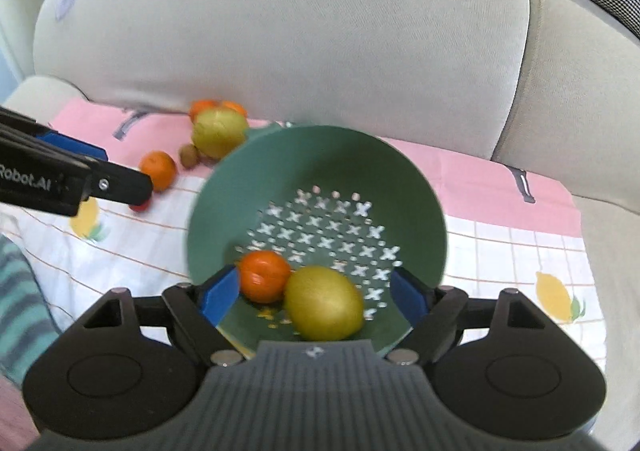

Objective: Organize fruits
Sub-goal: 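Open the right gripper releasing the pear while the left gripper releases the orange, then withdraw both tools from the colander back toward the fruit pile, then grasp the second green pear with the right gripper while the left gripper grasps an orange, then carry the pear with the right gripper while the left gripper carries the orange to the colander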

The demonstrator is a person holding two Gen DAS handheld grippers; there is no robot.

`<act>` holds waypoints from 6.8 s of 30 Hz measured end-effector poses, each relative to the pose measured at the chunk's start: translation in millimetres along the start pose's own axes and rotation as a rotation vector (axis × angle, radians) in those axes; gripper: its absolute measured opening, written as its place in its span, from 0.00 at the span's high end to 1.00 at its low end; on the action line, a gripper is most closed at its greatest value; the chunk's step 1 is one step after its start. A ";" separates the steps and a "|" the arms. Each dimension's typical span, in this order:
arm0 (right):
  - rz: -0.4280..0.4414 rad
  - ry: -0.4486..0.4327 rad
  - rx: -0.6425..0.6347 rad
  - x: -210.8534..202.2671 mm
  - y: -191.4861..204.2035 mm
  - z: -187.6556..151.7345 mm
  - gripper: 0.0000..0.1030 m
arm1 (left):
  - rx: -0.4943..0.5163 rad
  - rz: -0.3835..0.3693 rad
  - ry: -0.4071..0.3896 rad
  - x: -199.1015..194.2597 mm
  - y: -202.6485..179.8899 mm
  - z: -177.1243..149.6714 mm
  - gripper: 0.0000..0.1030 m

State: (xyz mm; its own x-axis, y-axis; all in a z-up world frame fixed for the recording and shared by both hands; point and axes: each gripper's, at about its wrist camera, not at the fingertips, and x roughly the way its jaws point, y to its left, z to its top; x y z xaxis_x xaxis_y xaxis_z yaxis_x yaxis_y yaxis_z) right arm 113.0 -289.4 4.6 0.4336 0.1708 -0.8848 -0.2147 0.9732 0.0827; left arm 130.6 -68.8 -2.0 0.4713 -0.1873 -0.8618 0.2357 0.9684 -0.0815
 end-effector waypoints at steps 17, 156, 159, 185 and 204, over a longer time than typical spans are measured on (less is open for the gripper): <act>0.096 -0.119 0.055 -21.5 89.7 -0.4 0.16 | -0.115 0.025 -0.120 -57.6 78.7 -32.6 0.32; 0.019 -0.147 -0.192 -2.9 -0.6 18.7 0.38 | -0.050 -0.184 -0.025 20.5 -12.6 15.1 0.51; 0.017 -0.129 -0.190 4.6 -6.0 20.4 0.38 | -0.020 -0.210 -0.005 29.8 -18.1 18.6 0.51; -0.013 -0.001 -0.370 82.7 -10.8 17.7 0.38 | 0.045 -0.154 0.233 111.3 -45.5 37.2 0.51; -0.027 0.054 -0.413 102.7 -6.6 5.9 0.38 | 0.044 -0.132 0.277 132.2 -46.1 39.2 0.53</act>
State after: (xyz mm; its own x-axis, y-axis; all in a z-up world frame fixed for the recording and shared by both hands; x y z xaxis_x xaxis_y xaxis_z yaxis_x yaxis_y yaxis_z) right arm 164.2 -277.4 -84.1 0.3996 0.1271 -0.9079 -0.5417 0.8317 -0.1220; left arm 215.3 -144.7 -92.6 0.1860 -0.2527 -0.9495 0.3192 0.9295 -0.1848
